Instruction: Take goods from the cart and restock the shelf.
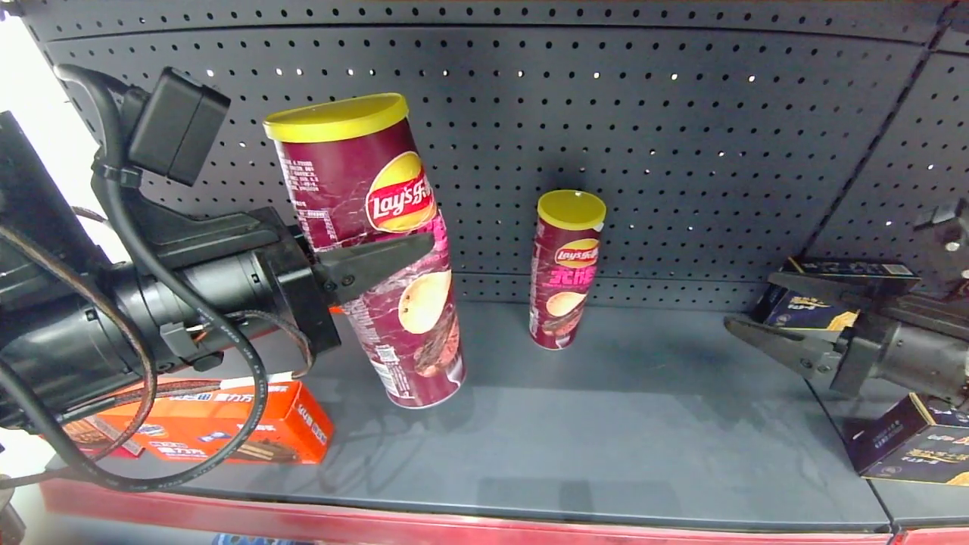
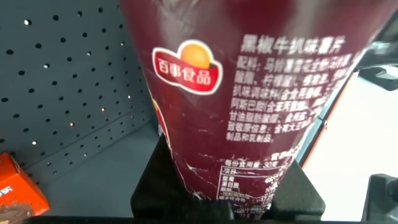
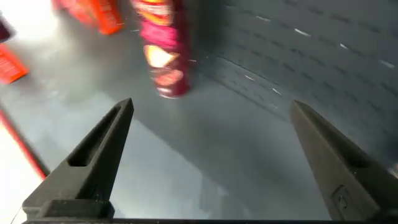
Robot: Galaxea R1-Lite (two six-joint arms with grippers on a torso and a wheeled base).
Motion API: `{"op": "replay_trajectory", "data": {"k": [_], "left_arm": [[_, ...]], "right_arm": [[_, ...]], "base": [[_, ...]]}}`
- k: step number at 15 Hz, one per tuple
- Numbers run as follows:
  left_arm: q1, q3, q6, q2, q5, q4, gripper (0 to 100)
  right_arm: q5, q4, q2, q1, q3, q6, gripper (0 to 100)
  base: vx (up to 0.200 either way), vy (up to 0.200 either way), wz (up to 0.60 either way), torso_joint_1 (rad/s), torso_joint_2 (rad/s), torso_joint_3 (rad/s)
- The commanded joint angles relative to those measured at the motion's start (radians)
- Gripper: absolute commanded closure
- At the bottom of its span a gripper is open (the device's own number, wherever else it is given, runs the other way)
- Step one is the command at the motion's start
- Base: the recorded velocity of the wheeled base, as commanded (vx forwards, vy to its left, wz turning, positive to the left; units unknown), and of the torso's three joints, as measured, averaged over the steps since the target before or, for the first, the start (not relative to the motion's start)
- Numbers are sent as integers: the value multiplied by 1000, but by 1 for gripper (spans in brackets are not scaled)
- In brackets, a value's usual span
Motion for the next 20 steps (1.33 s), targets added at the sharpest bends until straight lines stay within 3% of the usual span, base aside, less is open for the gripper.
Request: {"op": "replay_trajectory", "data": {"k": [1, 3, 7, 9, 11, 13, 20], "left_arm": [[1, -10, -5, 0, -4, 0, 100], [1, -24, -13, 1, -16, 10, 100], [2, -53, -13, 1, -19, 37, 100], [4, -73, -14, 12, -37, 43, 100], [8, -68, -14, 24, -39, 43, 100], [19, -73, -14, 30, -47, 42, 100], [19, -75, -14, 49, -50, 34, 100]], "right_arm": [[84, -2, 146, -11, -89, -20, 0], [190, -5, 247, -29, -195, -52, 0], [286, -2, 347, -11, -295, -52, 0], [354, 9, 407, 37, -368, -42, 0], [366, 9, 450, 72, -413, -12, 0], [434, -51, 505, 66, -434, -6, 0], [490, -123, 611, 75, -536, -14, 0]], "base": [[0, 0, 0, 0, 0, 0], [0, 0, 0, 0, 0, 0], [0, 0, 0, 0, 0, 0], [0, 0, 0, 0, 0, 0], [0, 0, 0, 0, 0, 0], [0, 0, 0, 0, 0, 0], [0, 0, 0, 0, 0, 0]]}}
